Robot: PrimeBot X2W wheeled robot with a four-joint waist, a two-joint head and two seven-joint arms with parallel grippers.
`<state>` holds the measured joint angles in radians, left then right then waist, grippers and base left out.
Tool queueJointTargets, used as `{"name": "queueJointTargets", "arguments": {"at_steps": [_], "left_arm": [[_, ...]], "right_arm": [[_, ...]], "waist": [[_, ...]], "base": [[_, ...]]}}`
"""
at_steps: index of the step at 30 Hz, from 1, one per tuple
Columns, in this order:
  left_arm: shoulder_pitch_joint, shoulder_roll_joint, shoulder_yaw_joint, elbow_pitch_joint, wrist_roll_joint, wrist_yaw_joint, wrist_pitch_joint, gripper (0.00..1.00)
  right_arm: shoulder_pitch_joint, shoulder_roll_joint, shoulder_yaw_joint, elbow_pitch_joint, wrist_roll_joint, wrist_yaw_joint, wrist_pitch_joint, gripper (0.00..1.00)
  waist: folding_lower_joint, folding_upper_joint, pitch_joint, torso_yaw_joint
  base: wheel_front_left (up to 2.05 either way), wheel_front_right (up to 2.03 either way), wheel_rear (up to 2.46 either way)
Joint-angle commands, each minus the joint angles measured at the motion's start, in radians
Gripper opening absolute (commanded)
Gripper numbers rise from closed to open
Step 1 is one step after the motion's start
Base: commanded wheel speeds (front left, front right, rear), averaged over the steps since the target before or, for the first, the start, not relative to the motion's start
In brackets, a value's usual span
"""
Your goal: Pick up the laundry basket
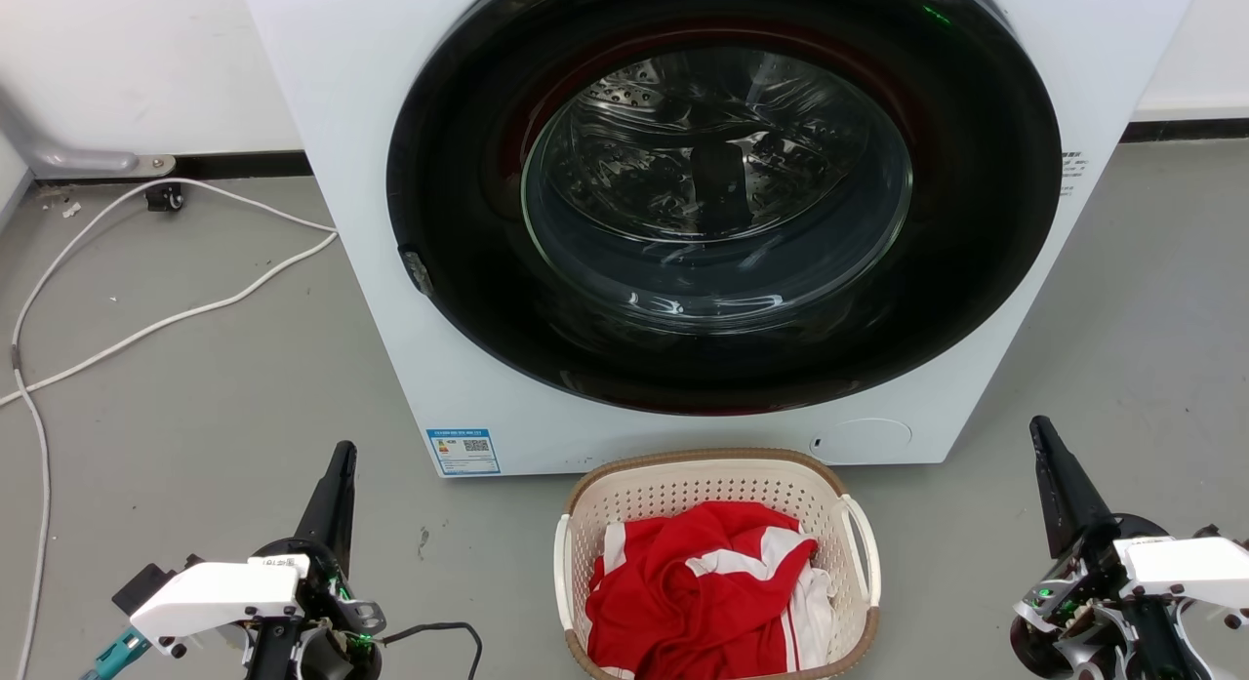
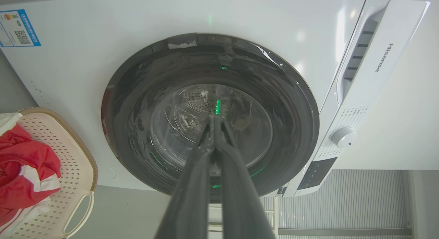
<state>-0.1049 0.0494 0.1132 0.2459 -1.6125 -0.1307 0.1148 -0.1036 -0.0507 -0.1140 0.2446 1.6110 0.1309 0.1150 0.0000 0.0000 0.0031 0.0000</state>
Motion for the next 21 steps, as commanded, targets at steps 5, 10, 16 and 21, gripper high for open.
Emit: {"name": "queueJointTargets", "arguments": {"at_steps": [5,10,16,21], "left_arm": [[-0.008,0.002,0.002,0.000,-0.001,-0.003,0.002,0.00],[-0.008,0.002,0.002,0.000,-0.001,-0.003,0.002,0.00],[-0.008,0.002,0.002,0.000,-0.001,-0.003,0.001,0.00],[-0.008,0.002,0.002,0.000,-0.001,-0.003,0.002,0.00]], "right_arm": [[-0.010,0.001,0.000,0.001,0.004,0.000,0.001,0.00],[-0.010,0.001,0.000,0.001,0.004,0.000,0.001,0.00],[-0.010,0.001,0.000,0.001,0.004,0.000,0.001,0.00],[-0.010,0.001,0.000,0.001,0.004,0.000,0.001,0.00]], "waist": [[0.0000,0.0000,0.000,0.000],[0.0000,0.0000,0.000,0.000],[0.0000,0.0000,0.000,0.000],[0.0000,0.0000,0.000,0.000]], "base": [[0.00,0.00,0.00],[0.00,0.00,0.00],[0.00,0.00,0.00],[0.00,0.00,0.00]]}}
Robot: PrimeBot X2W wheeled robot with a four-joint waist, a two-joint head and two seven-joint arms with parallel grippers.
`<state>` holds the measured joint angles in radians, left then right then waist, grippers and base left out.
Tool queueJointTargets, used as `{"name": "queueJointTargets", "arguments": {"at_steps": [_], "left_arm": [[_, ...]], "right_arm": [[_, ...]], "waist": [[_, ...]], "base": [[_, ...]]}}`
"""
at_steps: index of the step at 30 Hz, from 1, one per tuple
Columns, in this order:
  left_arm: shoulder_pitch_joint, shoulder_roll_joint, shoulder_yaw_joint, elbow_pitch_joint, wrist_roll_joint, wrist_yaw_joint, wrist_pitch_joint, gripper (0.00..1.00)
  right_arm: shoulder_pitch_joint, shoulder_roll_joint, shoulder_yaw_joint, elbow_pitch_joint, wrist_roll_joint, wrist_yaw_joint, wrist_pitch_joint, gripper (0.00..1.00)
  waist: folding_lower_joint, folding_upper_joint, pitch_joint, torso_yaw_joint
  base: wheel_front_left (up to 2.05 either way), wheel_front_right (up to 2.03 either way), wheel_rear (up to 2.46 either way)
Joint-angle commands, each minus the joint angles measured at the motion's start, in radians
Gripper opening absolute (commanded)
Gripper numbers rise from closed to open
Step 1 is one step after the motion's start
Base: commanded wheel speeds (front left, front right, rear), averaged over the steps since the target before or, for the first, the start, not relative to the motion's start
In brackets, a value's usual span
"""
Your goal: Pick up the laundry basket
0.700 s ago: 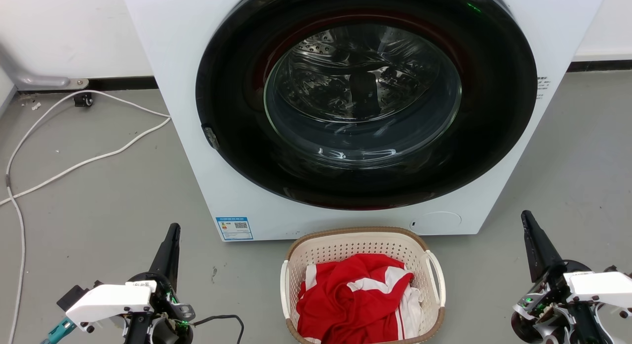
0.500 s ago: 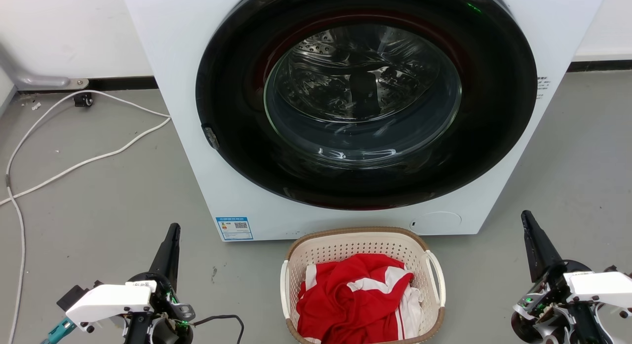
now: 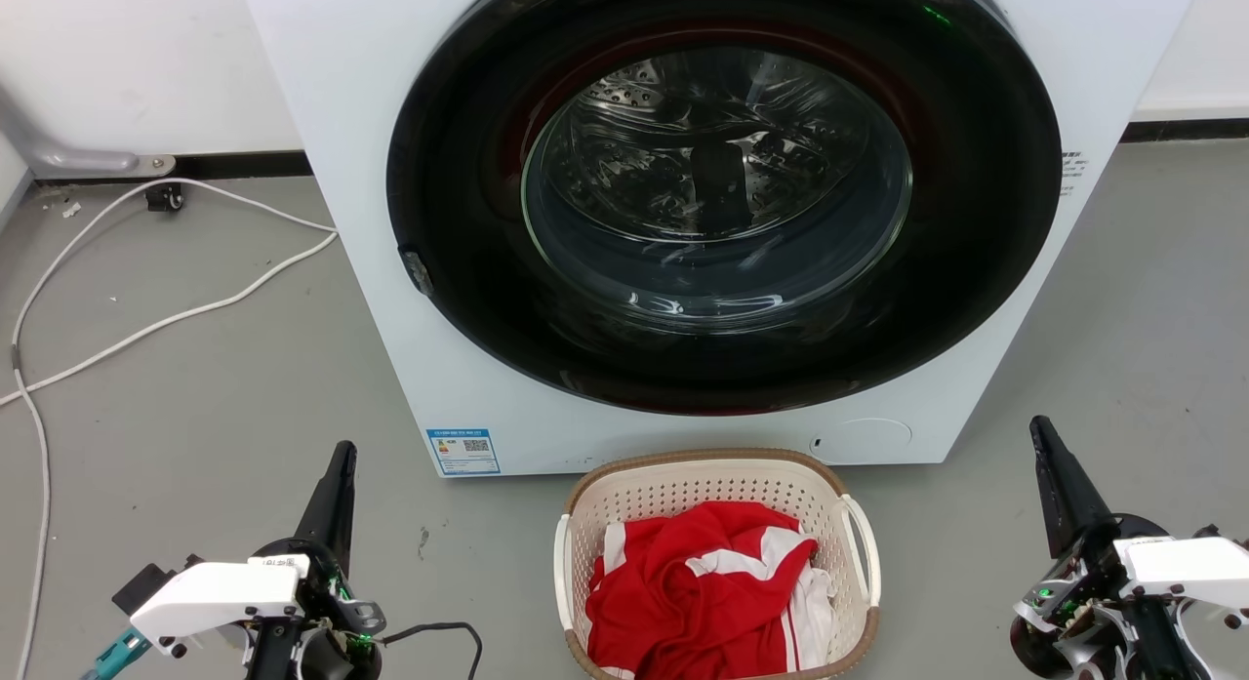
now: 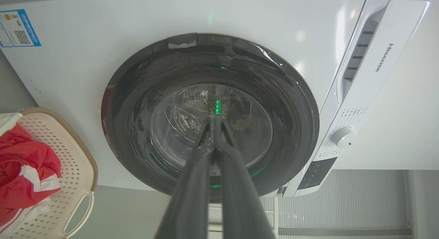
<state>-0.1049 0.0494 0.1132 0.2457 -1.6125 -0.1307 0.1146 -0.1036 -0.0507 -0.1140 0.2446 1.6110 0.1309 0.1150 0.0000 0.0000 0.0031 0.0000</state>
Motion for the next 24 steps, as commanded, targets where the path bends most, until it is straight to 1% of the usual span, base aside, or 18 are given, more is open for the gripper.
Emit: {"name": "queueJointTargets", "arguments": {"at_steps": [1,2,6,10,17,24], "left_arm": [[-0.008,0.002,0.002,0.000,-0.001,-0.003,0.002,0.00],[0.001,0.000,0.000,0.003,0.000,0.000,0.000,1.00],[0.021,-0.003,-0.007,0.019,0.002,0.000,-0.008,1.00],[0.025,-0.003,-0.007,0.008,0.037,0.000,-0.029,1.00],[0.029,-0.002,0.001,-0.025,0.145,0.003,-0.063,1.00],[0.039,-0.002,-0.005,-0.069,0.277,0.027,-0.095,1.00]], "right_arm": [[-0.010,0.001,0.000,0.001,0.004,0.000,0.001,0.00],[0.001,0.000,0.000,0.003,0.000,0.000,0.000,1.00],[0.022,0.001,0.006,0.021,-0.004,0.000,-0.008,1.00],[0.027,0.001,0.011,0.011,-0.038,0.000,-0.029,1.00],[0.038,0.001,0.016,-0.028,-0.175,0.000,-0.063,1.00],[0.048,0.001,0.029,-0.075,-0.331,0.000,-0.095,1.00]], "waist": [[0.0000,0.0000,0.000,0.000],[0.0001,0.0000,0.000,0.000],[0.0000,0.0000,0.000,0.000],[0.0000,0.0000,0.001,0.000],[0.0000,0.0000,0.001,0.001],[0.0000,0.0000,0.002,0.001]], "base": [[0.00,0.00,0.00],[0.00,0.00,0.00],[0.00,0.00,0.00],[0.00,0.00,0.00],[0.00,0.00,0.00],[0.00,0.00,0.00]]}}
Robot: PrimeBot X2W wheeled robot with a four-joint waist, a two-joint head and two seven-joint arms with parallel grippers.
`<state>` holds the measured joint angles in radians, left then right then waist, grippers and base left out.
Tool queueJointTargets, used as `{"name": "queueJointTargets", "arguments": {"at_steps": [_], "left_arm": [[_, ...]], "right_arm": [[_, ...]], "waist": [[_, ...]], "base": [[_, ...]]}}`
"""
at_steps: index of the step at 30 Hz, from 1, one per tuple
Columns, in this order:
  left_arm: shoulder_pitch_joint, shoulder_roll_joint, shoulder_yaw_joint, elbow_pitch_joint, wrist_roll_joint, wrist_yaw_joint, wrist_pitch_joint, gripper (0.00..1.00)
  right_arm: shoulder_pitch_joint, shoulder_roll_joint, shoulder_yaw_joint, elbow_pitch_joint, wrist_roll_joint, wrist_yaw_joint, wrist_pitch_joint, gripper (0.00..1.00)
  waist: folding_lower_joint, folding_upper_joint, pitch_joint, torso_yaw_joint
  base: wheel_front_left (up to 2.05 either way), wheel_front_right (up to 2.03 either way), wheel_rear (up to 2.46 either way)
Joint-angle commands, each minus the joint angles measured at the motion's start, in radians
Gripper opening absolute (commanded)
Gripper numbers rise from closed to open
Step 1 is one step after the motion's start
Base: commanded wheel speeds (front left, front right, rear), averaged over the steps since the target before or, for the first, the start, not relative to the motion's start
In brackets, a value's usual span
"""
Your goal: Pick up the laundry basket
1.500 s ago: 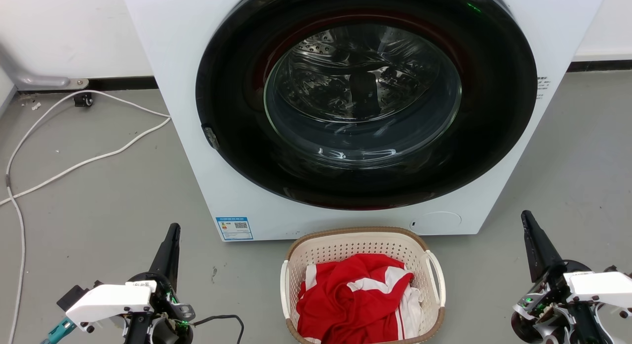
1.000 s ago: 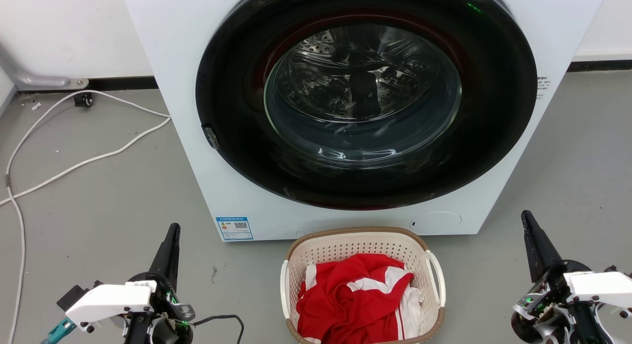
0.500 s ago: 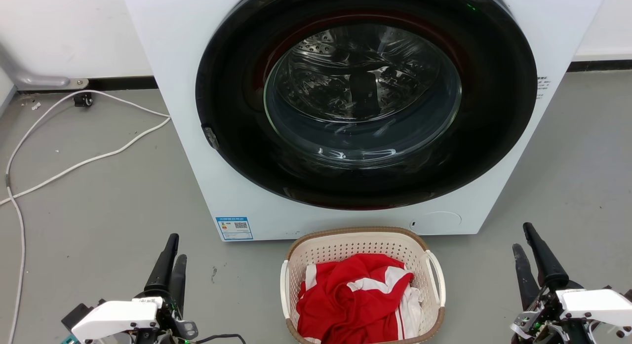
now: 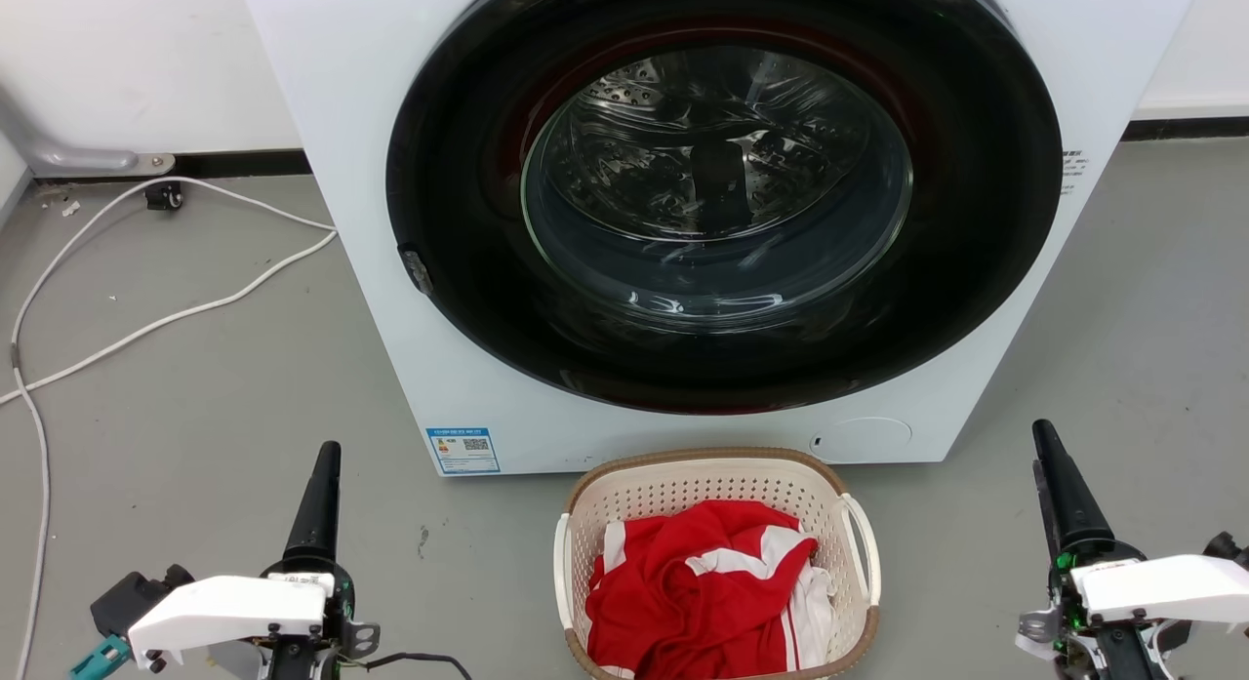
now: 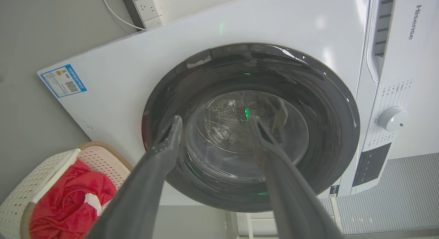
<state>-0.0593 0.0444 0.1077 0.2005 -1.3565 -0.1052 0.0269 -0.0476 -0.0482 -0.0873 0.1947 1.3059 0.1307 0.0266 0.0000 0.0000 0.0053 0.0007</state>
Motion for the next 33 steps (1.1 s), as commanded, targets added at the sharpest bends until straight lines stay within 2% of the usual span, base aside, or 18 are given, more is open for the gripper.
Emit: {"name": "queueJointTargets", "arguments": {"at_steps": [1,12,33], "left_arm": [[-0.005,0.003,-0.001,-0.029,0.040,0.005,-0.011,1.00],[0.013,0.004,-0.041,-0.080,0.267,0.037,-0.056,1.00],[0.046,0.005,-0.073,-0.136,0.585,0.067,-0.128,1.00]], "right_arm": [[-0.007,-0.002,0.005,-0.033,-0.050,0.000,-0.010,1.00],[0.013,-0.002,0.039,-0.098,-0.318,0.000,-0.055,1.00],[0.048,-0.002,0.066,-0.164,-0.658,0.000,-0.128,1.00]], "waist": [[0.0000,0.0000,0.000,0.000],[0.0000,0.0000,0.001,0.003],[0.0000,0.0000,0.003,0.006]], "base": [[0.00,0.00,0.00],[0.00,0.00,0.00],[0.00,0.00,0.00]]}}
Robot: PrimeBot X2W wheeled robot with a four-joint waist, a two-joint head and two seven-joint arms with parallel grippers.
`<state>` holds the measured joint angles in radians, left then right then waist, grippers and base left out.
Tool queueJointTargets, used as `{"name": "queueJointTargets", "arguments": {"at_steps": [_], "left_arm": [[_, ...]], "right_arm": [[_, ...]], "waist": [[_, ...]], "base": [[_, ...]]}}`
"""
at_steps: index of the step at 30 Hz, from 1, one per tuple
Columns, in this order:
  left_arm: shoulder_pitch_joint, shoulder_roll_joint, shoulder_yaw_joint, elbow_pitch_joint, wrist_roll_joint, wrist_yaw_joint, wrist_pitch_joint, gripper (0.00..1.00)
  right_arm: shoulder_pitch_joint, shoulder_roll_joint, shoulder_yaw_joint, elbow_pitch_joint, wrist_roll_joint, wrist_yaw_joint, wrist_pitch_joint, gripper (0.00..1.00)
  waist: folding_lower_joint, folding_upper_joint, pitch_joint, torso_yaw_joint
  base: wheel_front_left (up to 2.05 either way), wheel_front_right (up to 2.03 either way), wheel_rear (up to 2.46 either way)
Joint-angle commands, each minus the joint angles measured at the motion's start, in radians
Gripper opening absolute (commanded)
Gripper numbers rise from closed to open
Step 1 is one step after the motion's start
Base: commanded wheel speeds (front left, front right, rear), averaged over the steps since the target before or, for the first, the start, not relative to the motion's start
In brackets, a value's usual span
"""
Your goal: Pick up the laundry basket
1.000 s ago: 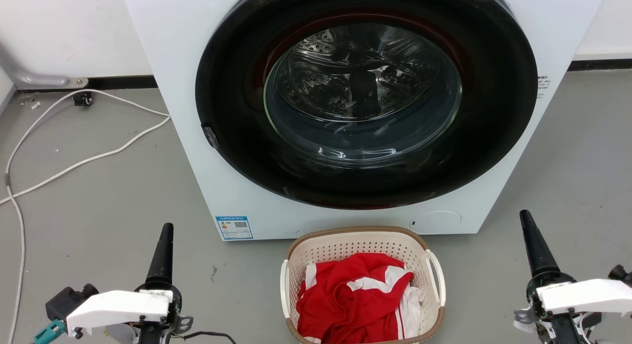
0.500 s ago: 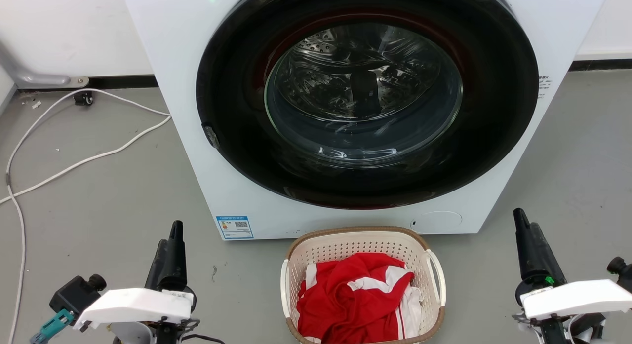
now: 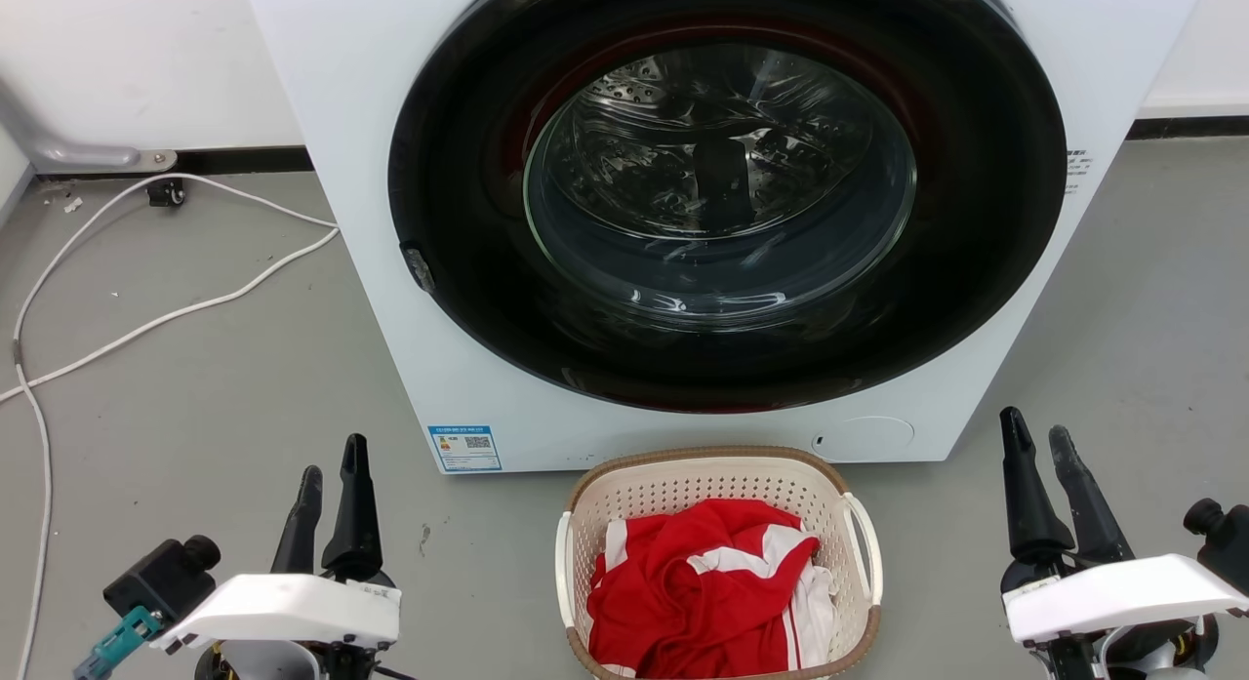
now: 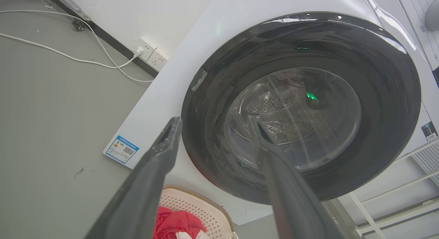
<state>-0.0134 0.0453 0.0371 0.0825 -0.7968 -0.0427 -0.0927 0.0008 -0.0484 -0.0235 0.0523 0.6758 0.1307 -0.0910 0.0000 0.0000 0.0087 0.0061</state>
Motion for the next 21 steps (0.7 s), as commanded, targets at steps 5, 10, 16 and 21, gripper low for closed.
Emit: {"name": "queueJointTargets", "arguments": {"at_steps": [5,10,16,21], "left_arm": [[0.007,0.004,-0.013,-0.023,0.095,0.007,-0.023,1.00],[0.013,0.005,-0.022,-0.026,0.159,0.009,-0.038,1.00],[0.020,0.005,-0.030,-0.025,0.230,0.013,-0.055,1.00],[0.025,0.005,-0.035,-0.027,0.288,0.015,-0.067,1.00]], "right_arm": [[0.008,-0.002,0.008,-0.032,-0.101,0.000,-0.025,1.00],[0.016,-0.002,0.015,-0.040,-0.169,0.000,-0.039,1.00],[0.025,-0.002,0.018,-0.042,-0.248,0.000,-0.056,1.00],[0.034,-0.002,0.014,-0.044,-0.314,0.000,-0.070,1.00]], "waist": [[0.0000,0.0000,0.000,0.001],[0.0000,0.0000,0.000,0.002],[0.0000,0.0000,-0.001,0.002],[0.0000,0.0000,0.000,0.002]], "base": [[0.00,0.00,0.00],[0.00,0.00,0.00],[0.00,0.00,0.00],[0.00,0.00,0.00]]}}
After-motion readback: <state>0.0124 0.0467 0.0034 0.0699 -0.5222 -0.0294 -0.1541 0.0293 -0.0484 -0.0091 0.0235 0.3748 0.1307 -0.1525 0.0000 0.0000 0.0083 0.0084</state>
